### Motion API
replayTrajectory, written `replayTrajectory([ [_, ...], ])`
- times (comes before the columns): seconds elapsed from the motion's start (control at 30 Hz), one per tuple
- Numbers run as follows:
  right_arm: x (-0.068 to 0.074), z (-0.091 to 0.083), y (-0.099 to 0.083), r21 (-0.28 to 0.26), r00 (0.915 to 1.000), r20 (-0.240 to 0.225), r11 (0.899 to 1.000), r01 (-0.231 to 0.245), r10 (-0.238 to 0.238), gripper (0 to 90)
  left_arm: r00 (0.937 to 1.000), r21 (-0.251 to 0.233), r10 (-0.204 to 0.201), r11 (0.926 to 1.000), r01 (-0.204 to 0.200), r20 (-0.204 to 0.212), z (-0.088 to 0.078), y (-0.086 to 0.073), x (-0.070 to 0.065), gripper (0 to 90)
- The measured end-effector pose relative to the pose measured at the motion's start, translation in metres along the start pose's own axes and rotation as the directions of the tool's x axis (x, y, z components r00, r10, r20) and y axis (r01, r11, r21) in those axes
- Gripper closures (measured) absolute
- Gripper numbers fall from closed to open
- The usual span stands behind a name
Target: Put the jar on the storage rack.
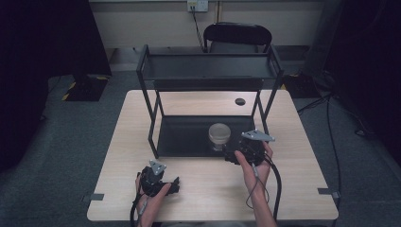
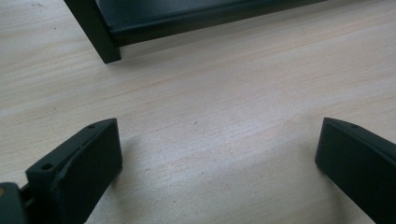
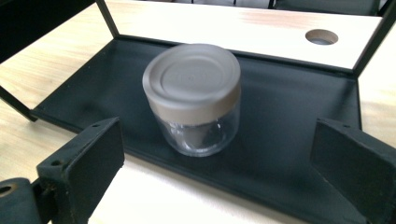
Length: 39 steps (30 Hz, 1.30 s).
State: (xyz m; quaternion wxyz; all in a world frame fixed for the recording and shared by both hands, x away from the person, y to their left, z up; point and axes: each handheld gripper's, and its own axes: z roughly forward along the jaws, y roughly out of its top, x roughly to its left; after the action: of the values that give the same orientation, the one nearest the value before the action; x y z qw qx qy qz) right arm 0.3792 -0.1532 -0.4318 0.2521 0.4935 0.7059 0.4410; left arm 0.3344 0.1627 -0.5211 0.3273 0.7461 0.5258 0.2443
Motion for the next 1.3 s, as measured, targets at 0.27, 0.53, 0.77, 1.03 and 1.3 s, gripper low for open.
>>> replayTrajectory([
  [0.27,0.000,-0.012,-0.014,0.008,0.9997,0.023,1.000,-0.001,0.001,2.9,1.0000,0.000,0.000,1.0000,0.000,0.000,0.000,0.000,0.000,0.0],
  [0.53,0.003,-0.020,-0.027,0.011,0.9993,0.037,1.000,0.005,-0.006,3.0,1.0000,0.000,0.000,1.0000,0.000,0.000,0.000,0.000,0.000,0.0],
  [0.77,0.003,-0.025,-0.039,0.010,0.9991,0.043,1.000,0.002,-0.002,3.0,1.0000,0.000,0.000,1.0000,0.000,0.000,0.000,0.000,0.000,0.0],
  [1.03,0.001,-0.027,-0.054,0.020,0.9987,0.049,1.000,-0.011,0.010,3.0,1.0000,0.000,0.000,1.0000,0.000,0.000,0.000,0.000,0.000,0.0],
  [1.3,-0.003,-0.028,-0.069,0.041,0.9984,0.048,0.999,-0.031,0.029,3.0,1.0000,0.000,0.000,1.0000,0.000,0.000,0.000,0.000,0.000,0.0],
])
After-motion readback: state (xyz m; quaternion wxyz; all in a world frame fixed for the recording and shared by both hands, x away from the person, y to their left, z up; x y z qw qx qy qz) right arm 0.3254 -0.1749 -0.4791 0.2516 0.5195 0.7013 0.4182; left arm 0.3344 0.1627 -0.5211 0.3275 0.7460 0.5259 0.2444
